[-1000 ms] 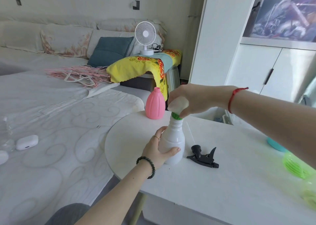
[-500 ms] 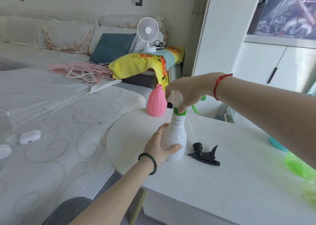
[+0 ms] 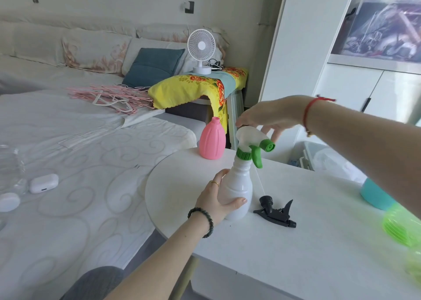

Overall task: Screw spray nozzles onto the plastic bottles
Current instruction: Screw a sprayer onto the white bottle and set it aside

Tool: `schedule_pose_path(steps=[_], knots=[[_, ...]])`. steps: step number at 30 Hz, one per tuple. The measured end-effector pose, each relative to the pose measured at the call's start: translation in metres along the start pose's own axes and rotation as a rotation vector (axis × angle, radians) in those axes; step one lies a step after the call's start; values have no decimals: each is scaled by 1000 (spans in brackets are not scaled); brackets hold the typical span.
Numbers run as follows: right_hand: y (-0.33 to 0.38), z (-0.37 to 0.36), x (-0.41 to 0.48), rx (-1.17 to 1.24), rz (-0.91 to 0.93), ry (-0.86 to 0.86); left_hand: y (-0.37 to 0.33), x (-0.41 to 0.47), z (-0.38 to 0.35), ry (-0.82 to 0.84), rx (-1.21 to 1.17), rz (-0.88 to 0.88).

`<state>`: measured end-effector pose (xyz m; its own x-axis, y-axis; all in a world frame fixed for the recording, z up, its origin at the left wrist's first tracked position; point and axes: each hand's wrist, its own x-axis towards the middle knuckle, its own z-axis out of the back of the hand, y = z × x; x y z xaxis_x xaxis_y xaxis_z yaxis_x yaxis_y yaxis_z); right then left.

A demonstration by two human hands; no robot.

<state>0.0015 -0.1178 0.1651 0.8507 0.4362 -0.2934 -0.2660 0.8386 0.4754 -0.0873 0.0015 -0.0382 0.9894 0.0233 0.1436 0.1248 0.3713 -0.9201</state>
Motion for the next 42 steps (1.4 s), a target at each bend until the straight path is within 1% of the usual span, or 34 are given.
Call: schedule_pose_path(steps=[1,2,5,7,9,10,11,14,15,16,17,20,21,24,25,26,29,30,33,34,37,38,41,42], knots=[[-1,0,-8,68,-1,9,0,0,0,0,4,1],[-7,-2,-11,88,36,30,1,0,0,-1,8,3],[-24,-23,-27,88,177,95,3,0,-1,-3,8,2],[-37,-42,-25,290,253,62,4,1,0,-1,-3,5],[-47,-61,-22,560,323,-40,4,1,0,2,-21,13],[-50,-69,-21,649,347,-110,3,1,0,4,-27,16],[-51,-77,-21,681,363,-193,3,1,0,5,-27,17],[-50,-101,-17,658,378,-495,3,0,-2,2,-18,20],[-48,-107,-15,657,374,-564,2,0,-2,-1,-17,20],[-47,-112,-14,660,364,-595,2,0,-2,-2,-17,21],[-48,-114,-13,676,359,-580,1,0,-2,-3,-16,22],[-56,-119,-15,795,359,-417,-1,0,-2,-12,-17,29],[-58,-122,-16,843,364,-411,-1,0,-2,-15,-20,30],[-64,-131,-17,910,330,-554,-1,1,-2,-14,-28,24],[-66,-132,-17,924,315,-566,-1,1,-2,-15,-30,25],[-67,-132,-17,926,310,-546,-1,1,-2,-15,-30,26],[-65,-128,-17,929,384,-377,-2,1,-2,-15,-26,29],[-64,-128,-17,934,397,-362,-3,1,-1,-15,-25,30],[-63,-129,-14,1012,359,-484,-3,0,-2,-12,-23,30],[-64,-129,-13,1013,356,-488,-4,-1,-2,-13,-26,28],[-65,-125,-15,946,407,-338,-5,-1,-1,-16,-29,22],[-65,-125,-15,949,421,-320,-5,-1,-1,-15,-25,20],[-67,-123,-15,1027,392,-412,-5,-1,-1,-12,-24,16],[-68,-123,-14,1042,389,-406,-5,-1,-1,-10,-22,15]])
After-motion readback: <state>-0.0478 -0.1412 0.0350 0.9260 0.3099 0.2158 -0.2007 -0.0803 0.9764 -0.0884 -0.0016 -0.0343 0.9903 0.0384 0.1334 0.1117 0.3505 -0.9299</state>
